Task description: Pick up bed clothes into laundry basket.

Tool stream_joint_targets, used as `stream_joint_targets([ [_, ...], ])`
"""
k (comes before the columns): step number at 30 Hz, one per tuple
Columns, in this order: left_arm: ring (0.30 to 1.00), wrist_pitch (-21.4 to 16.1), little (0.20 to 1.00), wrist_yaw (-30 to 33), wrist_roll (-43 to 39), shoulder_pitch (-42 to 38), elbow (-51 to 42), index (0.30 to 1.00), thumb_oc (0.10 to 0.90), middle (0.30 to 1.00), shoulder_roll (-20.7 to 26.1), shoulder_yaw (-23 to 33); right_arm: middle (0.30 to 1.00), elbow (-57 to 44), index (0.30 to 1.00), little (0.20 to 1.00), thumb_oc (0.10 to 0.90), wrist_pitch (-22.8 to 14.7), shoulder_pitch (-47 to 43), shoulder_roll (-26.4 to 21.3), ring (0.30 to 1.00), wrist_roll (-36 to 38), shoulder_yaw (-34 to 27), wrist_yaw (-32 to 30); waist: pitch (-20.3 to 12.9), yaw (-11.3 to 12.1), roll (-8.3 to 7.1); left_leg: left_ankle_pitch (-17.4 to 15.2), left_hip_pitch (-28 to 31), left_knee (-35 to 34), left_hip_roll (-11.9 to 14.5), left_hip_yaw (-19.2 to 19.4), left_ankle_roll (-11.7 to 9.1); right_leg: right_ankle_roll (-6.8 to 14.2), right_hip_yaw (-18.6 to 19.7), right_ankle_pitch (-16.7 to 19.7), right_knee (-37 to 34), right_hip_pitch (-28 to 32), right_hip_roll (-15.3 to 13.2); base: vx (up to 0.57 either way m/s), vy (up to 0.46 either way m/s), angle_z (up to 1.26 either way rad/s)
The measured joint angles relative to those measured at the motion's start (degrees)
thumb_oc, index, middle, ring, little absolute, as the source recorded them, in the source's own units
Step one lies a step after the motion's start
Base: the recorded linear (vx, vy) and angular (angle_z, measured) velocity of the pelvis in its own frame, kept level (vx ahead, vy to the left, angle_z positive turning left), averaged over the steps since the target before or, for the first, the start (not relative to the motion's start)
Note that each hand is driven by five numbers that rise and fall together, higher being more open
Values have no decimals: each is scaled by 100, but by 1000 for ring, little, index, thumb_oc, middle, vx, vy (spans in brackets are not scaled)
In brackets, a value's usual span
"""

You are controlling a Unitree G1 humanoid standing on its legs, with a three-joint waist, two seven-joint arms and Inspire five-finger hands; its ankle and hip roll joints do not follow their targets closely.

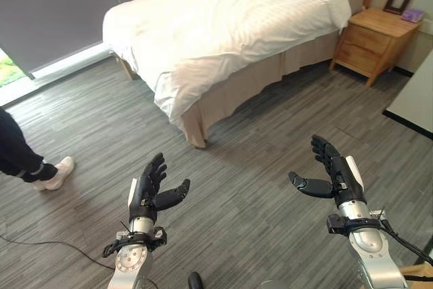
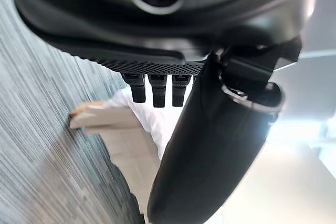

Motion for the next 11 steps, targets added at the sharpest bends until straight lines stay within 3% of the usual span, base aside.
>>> stream_joint_targets([
  [2, 900, 0, 900, -2, 0, 27, 7, 900, 800, 900, 11, 7, 900, 20, 900, 900, 800, 1, -11, 25, 900, 1, 83, 4, -48, 112, -45, 133, -18, 0, -23, 30, -29, 16, -6, -114, 102, 6, -11, -21, -48, 29],
  [5, 900, 2, 900, -2, -7, 182, 3, 900, 800, 900, 13, 18, 900, 33, 900, 900, 800, 0, -48, 104, 900, 2, 214, 49, -186, 236, -85, 284, -50, -119, 11, 69, 47, -122, -70, -247, 210, -50, 61, 5, -19, 25],
  [6, 900, 5, 900, -5, -8, 232, 3, 900, 800, 900, 13, 13, 900, 39, 900, 900, 800, 0, -46, 112, 900, 3, 218, 52, -238, 262, -84, 247, -58, -165, 36, 126, 84, -197, -98, -254, 229, -89, 76, 4, -24, 21],
  [7, 900, 25, 900, -11, -8, 276, 12, 900, 800, 900, 16, 10, 900, 85, 900, 900, 800, -1, -41, 129, 900, 7, 201, 51, -285, 274, -135, -129, -53, -157, 46, 247, 83, -267, -175, -276, 239, -103, 20, 4, -23, 12],
  [8, 900, 39, 900, -17, -8, 279, 33, 900, 800, 900, 22, 15, 900, 149, 900, 900, 800, -4, -41, 166, 900, 17, 193, 49, -308, 278, -229, -275, -60, -63, 4, 299, 10, -288, -203, -284, 238, -101, -67, -7, -20, 7],
  [9, 900, 87, 900, -42, -9, 308, 61, 900, 800, 900, 21, 13, 900, 255, 900, 900, 800, 6, 8, 217, 900, 58, 192, 49, -380, 298, -418, -323, -8, 246, -204, 319, 29, -264, -166, -277, 229, -61, -238, -5, -16, -9],
  [11, 900, 87, 900, -115, -9, 407, 7, 900, 800, 900, 27, 28, 900, 249, 900, 900, 800, 5, 76, 213, 900, 103, 154, 45, -494, 255, -371, -396, 269, 214, -322, 479, -102, -135, -51, -218, 133, 16, -178, -2, -11, -5],
])
